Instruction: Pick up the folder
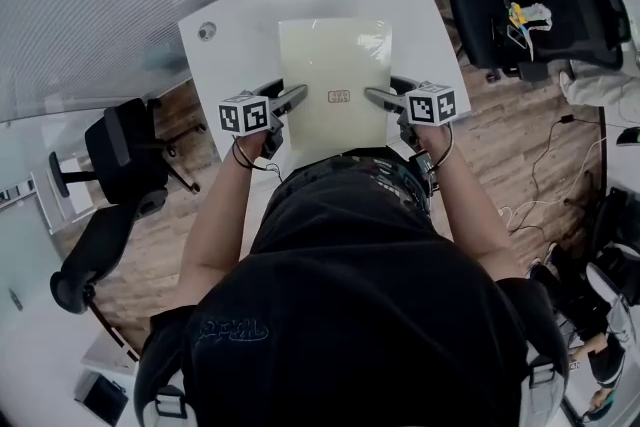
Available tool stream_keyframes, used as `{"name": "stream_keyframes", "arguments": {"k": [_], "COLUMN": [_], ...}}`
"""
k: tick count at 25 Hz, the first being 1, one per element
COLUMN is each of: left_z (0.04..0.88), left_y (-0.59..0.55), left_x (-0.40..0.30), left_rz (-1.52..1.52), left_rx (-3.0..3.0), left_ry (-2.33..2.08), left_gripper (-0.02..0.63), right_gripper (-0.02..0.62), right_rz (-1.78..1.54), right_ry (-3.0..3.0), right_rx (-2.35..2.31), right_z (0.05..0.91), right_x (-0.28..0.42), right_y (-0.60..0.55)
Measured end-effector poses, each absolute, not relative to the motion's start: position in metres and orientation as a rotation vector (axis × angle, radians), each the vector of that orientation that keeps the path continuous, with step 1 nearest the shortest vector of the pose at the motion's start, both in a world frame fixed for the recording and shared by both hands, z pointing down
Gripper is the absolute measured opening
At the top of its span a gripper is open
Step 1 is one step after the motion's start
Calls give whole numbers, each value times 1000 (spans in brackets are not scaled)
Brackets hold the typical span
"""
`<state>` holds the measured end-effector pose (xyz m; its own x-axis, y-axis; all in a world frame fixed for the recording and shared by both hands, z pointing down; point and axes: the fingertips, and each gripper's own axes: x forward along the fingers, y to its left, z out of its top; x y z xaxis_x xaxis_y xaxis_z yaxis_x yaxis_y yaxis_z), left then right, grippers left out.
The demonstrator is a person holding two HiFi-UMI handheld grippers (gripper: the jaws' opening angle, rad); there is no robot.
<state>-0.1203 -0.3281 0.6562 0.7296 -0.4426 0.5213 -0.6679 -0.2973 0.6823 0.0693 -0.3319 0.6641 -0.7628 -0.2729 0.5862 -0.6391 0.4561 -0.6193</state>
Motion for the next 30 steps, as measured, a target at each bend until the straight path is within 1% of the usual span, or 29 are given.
{"name": "stream_keyframes", "arguments": {"k": [5,10,15,22,30], "left_z": [656,649,647,642,640], "left_y": [-318,-309,-300,-278,-247], "left_x": [-127,-110,-93,-54,-11], "left_rz": [288,274,267,291,252], "left_rx": [1961,1978,1981,1981,1948], "left_ry": [-811,-791,-774,-808,-839], "left_gripper": [311,311,313,311,313], "right_gripper": [327,327,327,327,327], "right_rz": [1205,1217,1162,1193,1210], "right_ry": [-2311,-2306,-2298,-2306,-2317], "right_rx": [836,864,867,859,832], "right_z": [652,647,641,641,638], "right_x": [61,77,94,135,177], "right_y": [-318,-305,-300,-277,-252]}}
